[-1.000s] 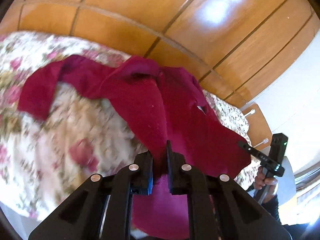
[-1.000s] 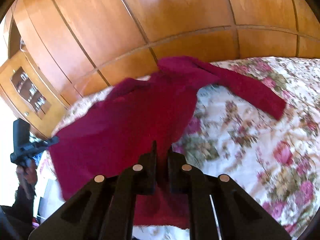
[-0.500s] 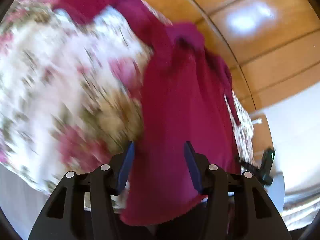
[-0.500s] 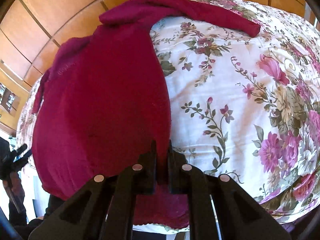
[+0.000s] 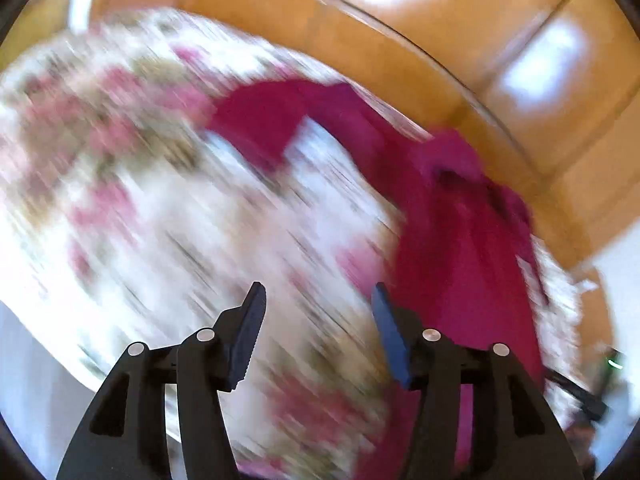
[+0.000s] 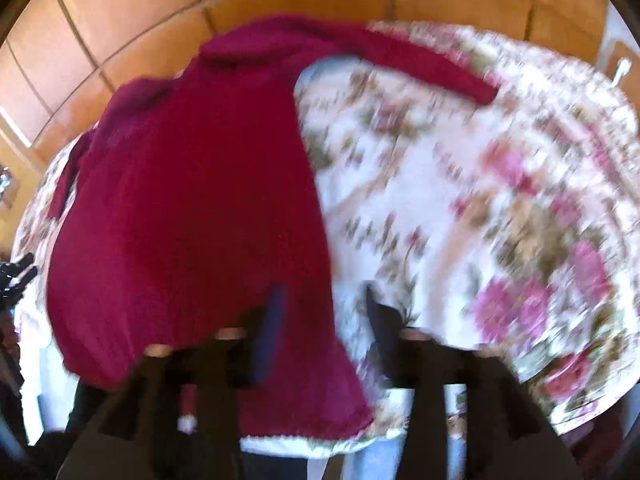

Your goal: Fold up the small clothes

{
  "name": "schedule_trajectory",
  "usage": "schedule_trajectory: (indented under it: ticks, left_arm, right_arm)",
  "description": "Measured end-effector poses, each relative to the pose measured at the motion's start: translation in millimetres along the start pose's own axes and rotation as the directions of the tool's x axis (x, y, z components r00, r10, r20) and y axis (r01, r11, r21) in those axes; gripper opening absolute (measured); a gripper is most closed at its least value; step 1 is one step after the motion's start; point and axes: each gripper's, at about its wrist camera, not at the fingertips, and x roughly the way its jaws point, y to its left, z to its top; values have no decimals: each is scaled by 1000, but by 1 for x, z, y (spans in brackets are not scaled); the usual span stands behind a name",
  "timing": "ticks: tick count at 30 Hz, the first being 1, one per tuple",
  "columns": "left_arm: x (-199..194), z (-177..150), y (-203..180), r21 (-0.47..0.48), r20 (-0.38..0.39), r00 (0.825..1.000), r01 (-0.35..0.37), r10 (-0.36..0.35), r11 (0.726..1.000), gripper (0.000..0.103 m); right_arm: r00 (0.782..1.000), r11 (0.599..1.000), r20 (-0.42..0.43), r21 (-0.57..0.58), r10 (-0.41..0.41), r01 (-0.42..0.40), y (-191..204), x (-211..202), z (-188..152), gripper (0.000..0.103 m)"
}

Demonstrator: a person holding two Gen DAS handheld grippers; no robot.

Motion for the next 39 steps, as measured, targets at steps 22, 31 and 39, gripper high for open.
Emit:
schedule_trajectory:
  ticks: [22,31,39]
  left_arm:
    - [107,122,-4,180,21,941,-337,339,924,4]
    - [-4,151,105,-196,10,989,-143,148,970,3]
    - [10,164,168,-282,-56,922,-383,383,880,3]
  right_arm:
    - [973,941,-48,-248,224,-229,179,90,23,72]
    - [973,942,-26,-246,228,-227,186,100,26,76]
    - [976,943,-12,-255,216,-212,186,102,24,76]
